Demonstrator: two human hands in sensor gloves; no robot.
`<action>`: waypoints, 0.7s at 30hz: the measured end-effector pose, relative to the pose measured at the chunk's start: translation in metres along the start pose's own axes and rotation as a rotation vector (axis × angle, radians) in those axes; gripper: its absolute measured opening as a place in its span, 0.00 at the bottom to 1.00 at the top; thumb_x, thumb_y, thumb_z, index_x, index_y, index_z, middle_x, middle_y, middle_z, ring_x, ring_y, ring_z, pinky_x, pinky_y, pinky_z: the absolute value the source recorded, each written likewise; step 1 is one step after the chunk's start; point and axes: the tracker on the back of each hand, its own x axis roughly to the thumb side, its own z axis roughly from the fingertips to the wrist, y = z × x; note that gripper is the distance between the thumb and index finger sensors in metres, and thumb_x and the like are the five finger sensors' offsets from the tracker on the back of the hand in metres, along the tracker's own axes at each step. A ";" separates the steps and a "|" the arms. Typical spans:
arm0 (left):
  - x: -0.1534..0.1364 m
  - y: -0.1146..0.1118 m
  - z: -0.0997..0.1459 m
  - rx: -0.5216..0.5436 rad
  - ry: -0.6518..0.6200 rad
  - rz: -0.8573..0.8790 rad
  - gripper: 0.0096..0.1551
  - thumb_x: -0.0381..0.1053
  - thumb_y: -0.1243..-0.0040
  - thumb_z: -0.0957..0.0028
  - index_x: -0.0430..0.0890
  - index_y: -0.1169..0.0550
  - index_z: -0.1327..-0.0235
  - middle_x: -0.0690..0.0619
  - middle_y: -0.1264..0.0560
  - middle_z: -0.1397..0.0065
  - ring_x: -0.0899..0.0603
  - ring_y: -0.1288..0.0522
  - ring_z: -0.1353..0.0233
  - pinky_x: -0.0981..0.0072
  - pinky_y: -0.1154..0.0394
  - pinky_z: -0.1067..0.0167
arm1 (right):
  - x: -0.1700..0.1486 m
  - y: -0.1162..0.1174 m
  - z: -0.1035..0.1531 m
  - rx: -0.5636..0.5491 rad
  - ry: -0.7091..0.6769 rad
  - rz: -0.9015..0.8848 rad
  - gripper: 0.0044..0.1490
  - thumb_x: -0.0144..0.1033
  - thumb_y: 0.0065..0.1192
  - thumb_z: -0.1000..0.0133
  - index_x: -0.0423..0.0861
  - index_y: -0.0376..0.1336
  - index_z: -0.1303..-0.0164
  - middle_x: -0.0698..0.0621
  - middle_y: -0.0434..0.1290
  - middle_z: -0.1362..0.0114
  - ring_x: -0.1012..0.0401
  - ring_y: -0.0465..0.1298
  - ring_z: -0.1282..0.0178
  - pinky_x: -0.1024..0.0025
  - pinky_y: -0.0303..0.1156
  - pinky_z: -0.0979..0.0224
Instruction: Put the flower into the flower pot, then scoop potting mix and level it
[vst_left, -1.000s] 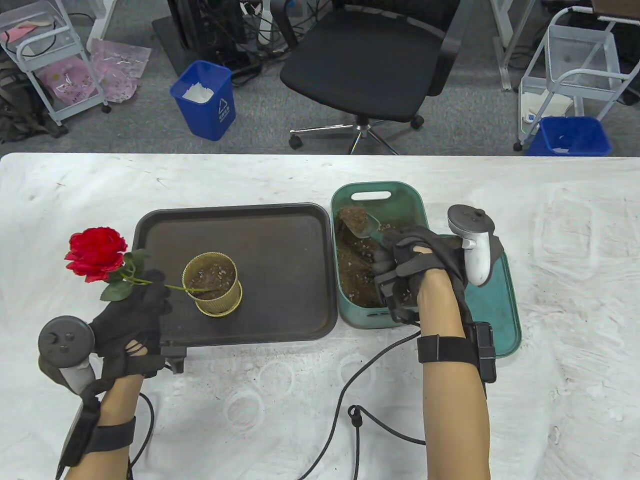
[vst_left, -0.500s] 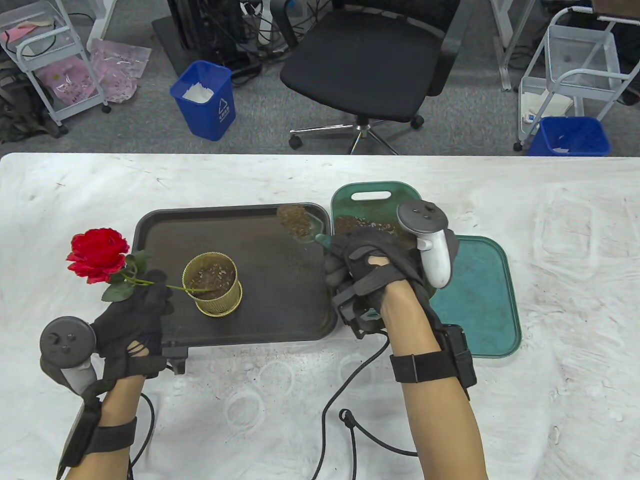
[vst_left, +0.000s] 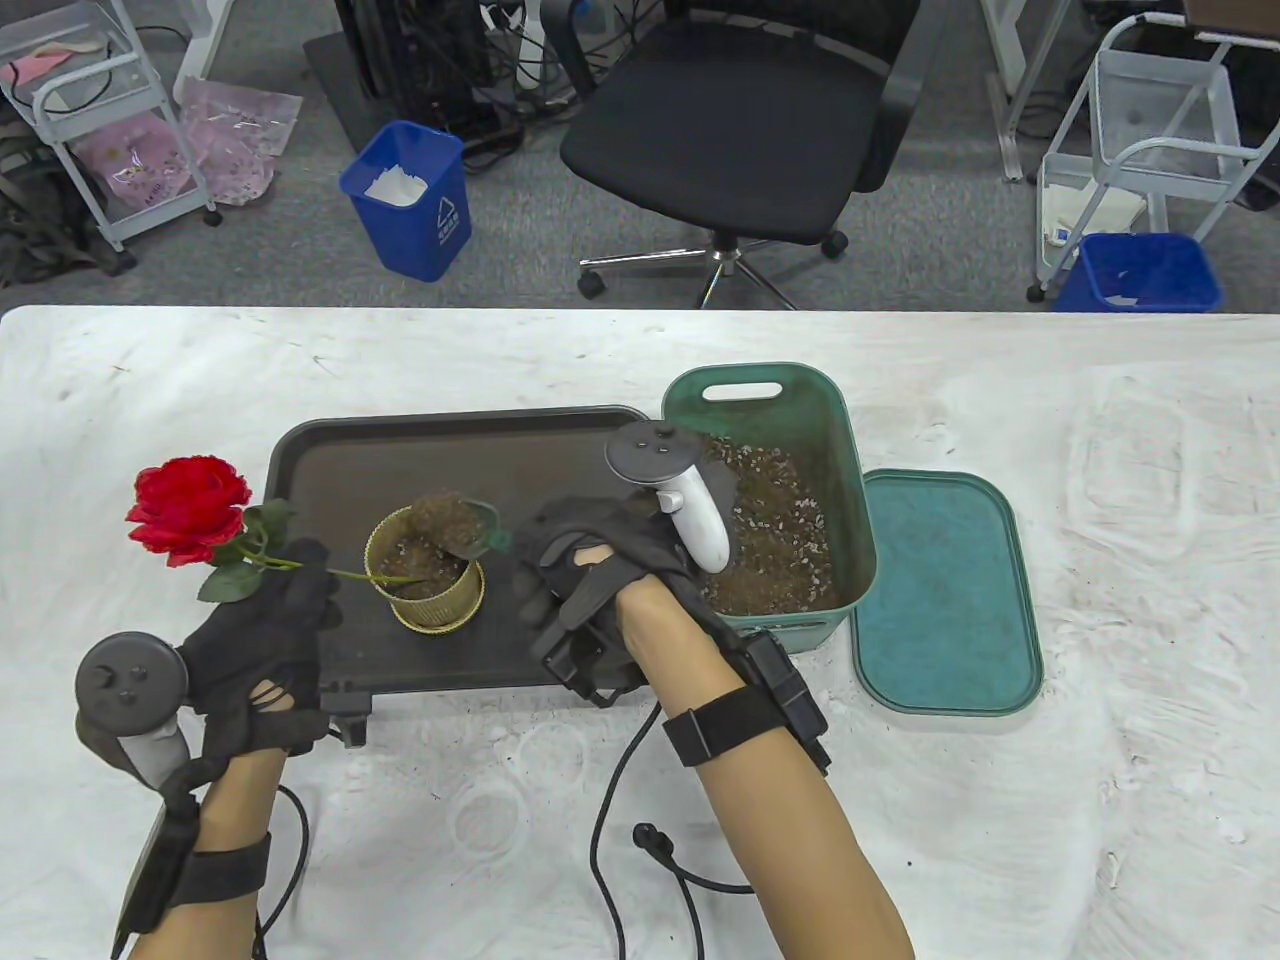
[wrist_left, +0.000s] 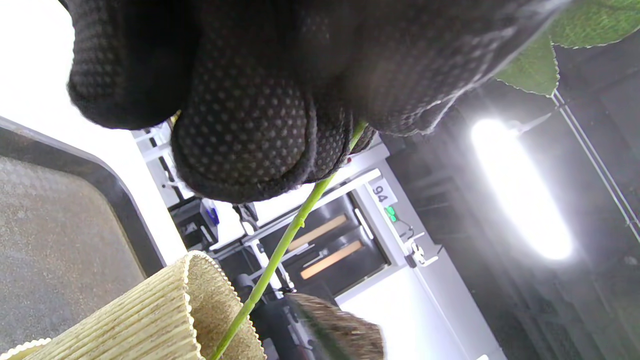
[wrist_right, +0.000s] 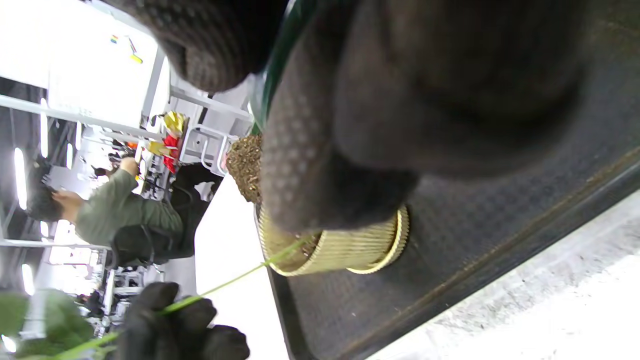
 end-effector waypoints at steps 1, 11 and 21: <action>0.000 0.000 0.000 0.000 0.000 0.000 0.23 0.56 0.29 0.56 0.48 0.13 0.50 0.51 0.13 0.50 0.48 0.09 0.64 0.58 0.13 0.58 | 0.000 0.004 -0.002 -0.008 0.004 0.019 0.34 0.39 0.59 0.51 0.35 0.63 0.38 0.42 0.82 0.52 0.53 0.88 0.72 0.67 0.87 0.75; 0.000 0.000 0.000 -0.002 -0.009 -0.006 0.23 0.56 0.29 0.56 0.48 0.13 0.51 0.51 0.13 0.50 0.48 0.09 0.64 0.57 0.13 0.58 | 0.029 0.043 0.007 -0.236 -0.183 0.484 0.34 0.39 0.67 0.53 0.36 0.66 0.40 0.42 0.83 0.53 0.52 0.88 0.72 0.65 0.86 0.75; 0.001 -0.002 0.000 -0.009 -0.020 -0.008 0.23 0.56 0.29 0.56 0.48 0.13 0.50 0.51 0.13 0.50 0.48 0.09 0.64 0.57 0.13 0.58 | 0.041 0.064 0.038 -0.480 -0.323 0.820 0.33 0.40 0.69 0.54 0.38 0.67 0.41 0.43 0.84 0.53 0.53 0.88 0.72 0.64 0.86 0.74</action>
